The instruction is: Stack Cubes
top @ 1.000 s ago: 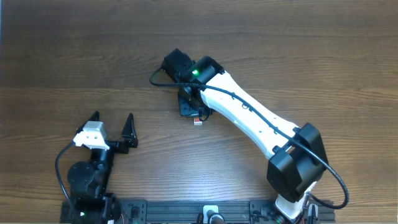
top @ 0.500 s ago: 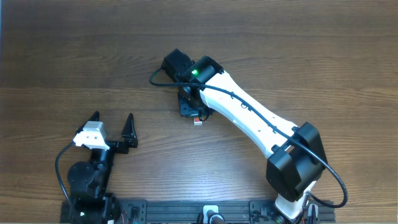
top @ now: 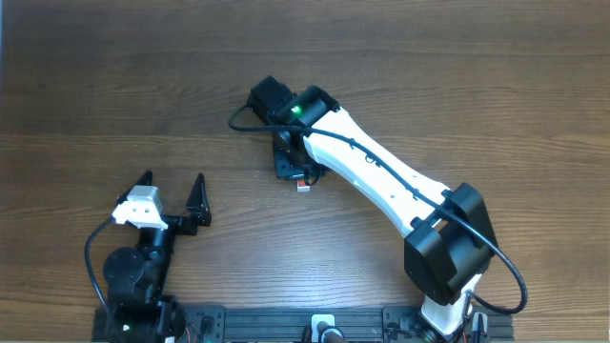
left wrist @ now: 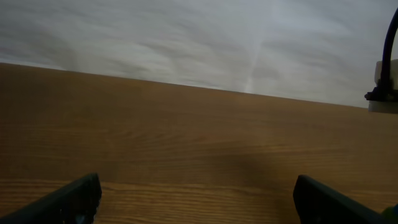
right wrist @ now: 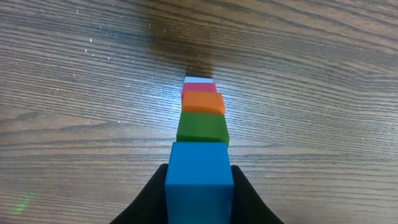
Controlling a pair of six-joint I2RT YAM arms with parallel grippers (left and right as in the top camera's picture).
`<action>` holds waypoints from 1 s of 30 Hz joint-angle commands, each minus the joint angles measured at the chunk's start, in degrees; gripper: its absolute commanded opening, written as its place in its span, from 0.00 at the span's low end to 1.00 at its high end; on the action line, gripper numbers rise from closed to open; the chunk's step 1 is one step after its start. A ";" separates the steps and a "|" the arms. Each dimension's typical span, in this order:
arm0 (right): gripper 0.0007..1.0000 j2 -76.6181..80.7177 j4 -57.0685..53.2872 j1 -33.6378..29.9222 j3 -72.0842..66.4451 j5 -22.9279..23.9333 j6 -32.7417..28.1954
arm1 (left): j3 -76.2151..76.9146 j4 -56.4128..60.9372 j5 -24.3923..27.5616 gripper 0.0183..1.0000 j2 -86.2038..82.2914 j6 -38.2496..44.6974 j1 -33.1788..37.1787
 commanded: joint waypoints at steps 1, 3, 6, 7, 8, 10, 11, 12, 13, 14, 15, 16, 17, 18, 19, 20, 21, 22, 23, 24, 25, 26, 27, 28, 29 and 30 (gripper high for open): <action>0.13 0.52 0.15 -0.39 1.31 0.37 -0.37 | -0.28 -0.11 -0.26 1.00 -0.46 0.66 0.28; 0.16 0.52 0.15 -0.39 1.31 0.37 -0.37 | -0.28 -0.11 -0.26 1.00 -0.46 0.66 0.28; 0.22 0.52 0.17 -0.39 1.31 0.37 -0.37 | -0.28 -0.11 -0.26 1.00 -0.46 0.66 0.28; 0.23 0.52 0.17 -0.39 1.31 0.37 -0.37 | -0.28 -0.11 -0.26 1.00 -0.46 0.66 0.28; 0.24 0.52 0.17 -0.39 1.31 0.39 -0.37 | -0.28 -0.11 -0.26 1.00 -0.46 0.66 0.28; 0.25 0.52 0.20 -0.39 1.31 0.59 -0.37 | -0.28 -0.11 -0.26 1.00 -0.46 0.66 0.28; 0.27 0.52 0.22 -0.39 1.31 0.59 -0.37 | -0.28 -0.11 -0.26 1.00 -0.46 0.66 0.28; 0.28 0.52 0.24 -0.39 1.31 0.59 -0.37 | -0.28 -0.11 -0.26 1.00 -0.46 0.66 0.28; 0.30 0.52 0.35 -0.39 1.31 0.59 -0.37 | -0.28 -0.09 -0.26 1.00 -0.46 0.66 0.28; 0.32 0.52 0.42 -0.39 1.31 0.57 -0.37 | -0.28 -0.11 -0.26 1.00 -0.46 0.66 0.28; 0.33 0.52 0.50 -0.39 1.31 0.57 -0.37 | -0.28 -0.11 -0.26 1.00 -0.46 0.66 0.28; 0.34 0.52 0.59 -0.39 1.31 0.57 -0.37 | -0.28 -0.11 -0.26 1.00 -0.46 0.66 0.28; 0.35 0.52 0.61 -0.39 1.31 0.57 -0.37 | -0.28 -0.11 -0.26 1.00 -0.46 0.66 0.28; 0.36 0.52 0.63 -0.39 1.31 0.57 -0.37 | -0.28 -0.11 -0.26 1.00 -0.46 0.66 0.28; 0.37 0.52 0.63 -0.39 1.31 0.57 -0.37 | -0.28 -0.11 -0.26 1.00 -0.46 0.66 0.28; 0.38 0.52 0.61 -0.39 1.31 0.57 -0.37 | -0.28 -0.11 -0.26 1.00 -0.46 0.66 0.28; 0.41 0.52 0.61 -0.39 1.31 0.57 -0.37 | -0.28 -0.11 -0.26 1.00 -0.46 0.66 0.28; 0.44 0.52 0.61 -0.39 1.31 0.57 -0.37 | -0.28 -0.11 -0.26 1.00 -0.46 0.66 0.28; 0.50 0.52 0.66 -0.39 1.31 0.57 -0.37 | -0.28 -0.11 -0.26 1.00 -0.46 0.66 0.28; 0.55 0.52 0.85 -0.39 1.31 0.59 -0.37 | -0.28 -0.11 -0.26 1.00 -0.46 0.66 0.28; 0.63 0.52 1.27 -0.39 1.31 0.63 -0.37 | -0.28 -0.11 -0.26 1.00 -0.46 0.66 0.28; 0.76 0.50 1.75 -0.39 1.33 0.79 -0.37 | -0.28 -0.11 -0.26 1.00 -0.46 0.66 0.28; 0.84 0.42 2.47 -0.39 1.38 1.01 -0.37 | -0.28 -0.11 -0.26 1.00 -0.46 0.66 0.28; 0.90 0.17 3.30 -0.39 1.49 1.38 -0.44 | -0.28 -0.11 -0.26 1.00 -0.46 0.66 0.28; 0.96 -0.07 4.00 -0.39 1.68 2.23 -0.52 | -0.28 -0.11 -0.26 1.00 -0.46 0.66 0.28; 0.99 -0.48 4.63 -0.39 2.12 3.15 -1.11 | -0.28 -0.11 -0.26 1.00 -0.46 0.66 0.28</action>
